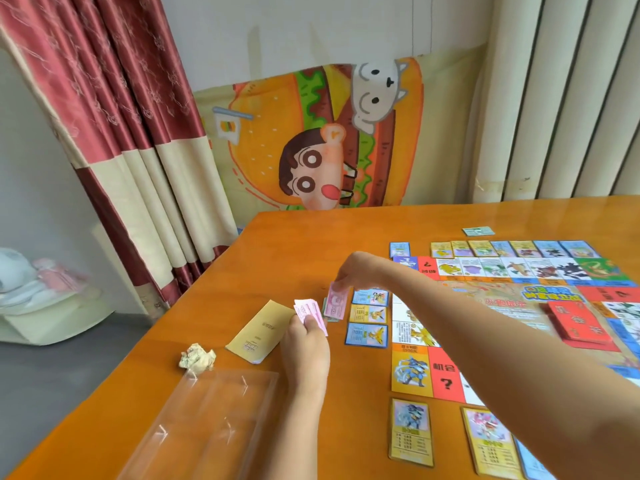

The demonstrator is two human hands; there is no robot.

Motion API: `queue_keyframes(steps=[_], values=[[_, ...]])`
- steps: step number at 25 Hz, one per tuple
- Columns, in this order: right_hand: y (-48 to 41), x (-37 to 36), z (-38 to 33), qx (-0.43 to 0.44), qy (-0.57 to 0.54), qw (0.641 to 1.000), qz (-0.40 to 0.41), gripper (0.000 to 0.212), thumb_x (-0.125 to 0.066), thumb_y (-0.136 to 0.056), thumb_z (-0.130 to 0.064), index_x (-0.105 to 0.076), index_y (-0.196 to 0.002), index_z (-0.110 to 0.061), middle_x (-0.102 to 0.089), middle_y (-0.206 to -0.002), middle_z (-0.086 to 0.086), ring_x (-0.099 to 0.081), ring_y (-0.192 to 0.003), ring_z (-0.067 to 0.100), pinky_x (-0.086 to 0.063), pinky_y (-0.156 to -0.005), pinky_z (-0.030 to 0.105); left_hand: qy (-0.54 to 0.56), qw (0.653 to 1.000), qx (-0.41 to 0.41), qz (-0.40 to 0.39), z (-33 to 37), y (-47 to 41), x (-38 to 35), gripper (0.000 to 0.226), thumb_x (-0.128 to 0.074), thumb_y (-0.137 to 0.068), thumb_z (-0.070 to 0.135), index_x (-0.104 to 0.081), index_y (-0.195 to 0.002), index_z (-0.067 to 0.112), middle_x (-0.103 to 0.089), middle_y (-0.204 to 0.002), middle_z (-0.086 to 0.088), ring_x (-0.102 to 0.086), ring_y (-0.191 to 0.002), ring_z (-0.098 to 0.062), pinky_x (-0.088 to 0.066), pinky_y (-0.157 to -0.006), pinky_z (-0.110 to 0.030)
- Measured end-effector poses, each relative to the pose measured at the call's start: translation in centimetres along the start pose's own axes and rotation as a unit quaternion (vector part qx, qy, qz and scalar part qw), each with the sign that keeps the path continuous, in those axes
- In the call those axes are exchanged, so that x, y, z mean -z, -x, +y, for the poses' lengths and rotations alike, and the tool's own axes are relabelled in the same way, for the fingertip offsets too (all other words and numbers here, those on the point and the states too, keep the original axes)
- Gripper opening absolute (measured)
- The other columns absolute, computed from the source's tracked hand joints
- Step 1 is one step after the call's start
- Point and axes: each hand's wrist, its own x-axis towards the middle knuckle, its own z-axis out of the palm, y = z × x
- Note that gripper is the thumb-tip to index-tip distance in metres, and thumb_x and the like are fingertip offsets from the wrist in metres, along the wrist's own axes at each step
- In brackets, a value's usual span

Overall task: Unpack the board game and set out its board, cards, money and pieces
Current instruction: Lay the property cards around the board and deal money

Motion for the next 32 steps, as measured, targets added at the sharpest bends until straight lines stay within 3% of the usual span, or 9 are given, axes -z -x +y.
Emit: queue_keyframes(steps=[2, 6, 11, 14, 22, 27, 29, 32], values=[[-1.4, -0.8, -0.2, 0.002, 0.045, 0.999, -0.021, 0.042, -0.05, -0.096, -0.041, -0.065, -0.122, -0.012, -0.065, -0.118, 0.007, -0.059, -0.108, 0.023, -0.044, -0.078, 0.027, -0.021, 1.0, -0.012, 0.001, 0.2, 0.3, 0.1, 0.032, -0.035, -0.101, 0.017, -0.06, -0.114, 0.0, -0.063, -0.113, -0.017, -0.055, -0.099, -0.033, -0.036, -0.077, -0.032], [-3.2, -1.9, -0.2, -0.004, 0.1, 0.995, -0.019, 0.044, -0.05, -0.095, -0.044, -0.068, -0.117, -0.01, -0.067, -0.114, 0.009, -0.061, -0.105, 0.024, -0.046, -0.076, 0.029, -0.049, 0.999, -0.017, 0.002, 0.3, 0.6, 0.2, 0.034, -0.034, -0.102, 0.019, -0.057, -0.12, 0.002, -0.061, -0.119, -0.014, -0.055, -0.103, -0.029, -0.034, -0.075, -0.027], [-4.2, -3.4, 0.0, -0.04, 0.068, 0.997, 0.014, 0.04, -0.062, -0.089, -0.042, -0.071, -0.107, -0.007, -0.07, -0.106, 0.008, -0.057, -0.081, 0.019, -0.039, -0.052, 0.02, -0.069, 0.997, -0.021, -0.012, 0.5, 0.7, 0.2, 0.033, -0.034, -0.102, 0.02, -0.057, -0.118, 0.002, -0.062, -0.118, -0.015, -0.056, -0.103, -0.031, -0.041, -0.083, -0.035], [-4.4, -4.0, 0.2, -0.057, 0.039, 0.997, 0.035, 0.038, -0.064, -0.088, -0.04, -0.071, -0.104, -0.006, -0.07, -0.103, 0.008, -0.055, -0.078, 0.018, -0.036, -0.047, 0.019, -0.072, 0.997, -0.034, -0.023, 0.5, 0.8, 0.1, 0.033, -0.035, -0.102, 0.021, -0.057, -0.12, 0.003, -0.062, -0.119, -0.014, -0.057, -0.104, -0.03, -0.043, -0.084, -0.034], [-4.3, -5.0, -0.1, -0.057, 0.012, 0.995, 0.082, 0.035, -0.074, -0.082, -0.028, -0.069, -0.106, -0.004, -0.069, -0.106, 0.01, -0.064, -0.097, 0.024, -0.051, -0.076, 0.028, -0.058, 0.997, -0.042, -0.034, 0.4, 0.8, 0.1, 0.033, -0.035, -0.102, 0.021, -0.057, -0.121, 0.005, -0.062, -0.118, -0.013, -0.057, -0.102, -0.029, -0.044, -0.082, -0.033], [-4.5, -5.4, 0.0, -0.038, 0.005, 0.995, 0.089, 0.027, -0.072, -0.084, -0.022, -0.071, -0.105, -0.005, -0.07, -0.105, 0.01, -0.065, -0.095, 0.025, -0.055, -0.08, 0.03, -0.033, 0.998, -0.039, -0.031, 0.4, 0.7, 0.3, 0.033, -0.035, -0.102, 0.02, -0.057, -0.122, 0.004, -0.062, -0.118, -0.014, -0.055, -0.093, -0.023, -0.04, -0.074, -0.027], [-4.4, -5.4, -0.1, -0.029, 0.005, 0.996, 0.088, 0.026, -0.071, -0.085, -0.021, -0.071, -0.105, -0.005, -0.07, -0.105, 0.01, -0.065, -0.095, 0.025, -0.055, -0.081, 0.032, 0.001, 0.999, -0.023, -0.022, 0.5, 0.6, 0.4, 0.032, -0.036, -0.102, 0.017, -0.058, -0.118, 0.002, -0.063, -0.114, -0.015, -0.052, -0.085, -0.022, -0.039, -0.073, -0.027], [-3.6, -5.0, -0.2, -0.019, 0.006, 0.995, 0.096, 0.026, -0.068, -0.087, -0.021, -0.069, -0.107, -0.005, -0.069, -0.108, 0.01, -0.064, -0.098, 0.027, -0.054, -0.081, 0.032, 0.125, 0.991, 0.027, -0.038, 0.9, 0.5, 0.6, 0.025, -0.039, -0.101, 0.014, -0.06, -0.112, 0.006, -0.066, -0.096, -0.008, -0.06, -0.074, -0.021, -0.049, -0.071, -0.031]])
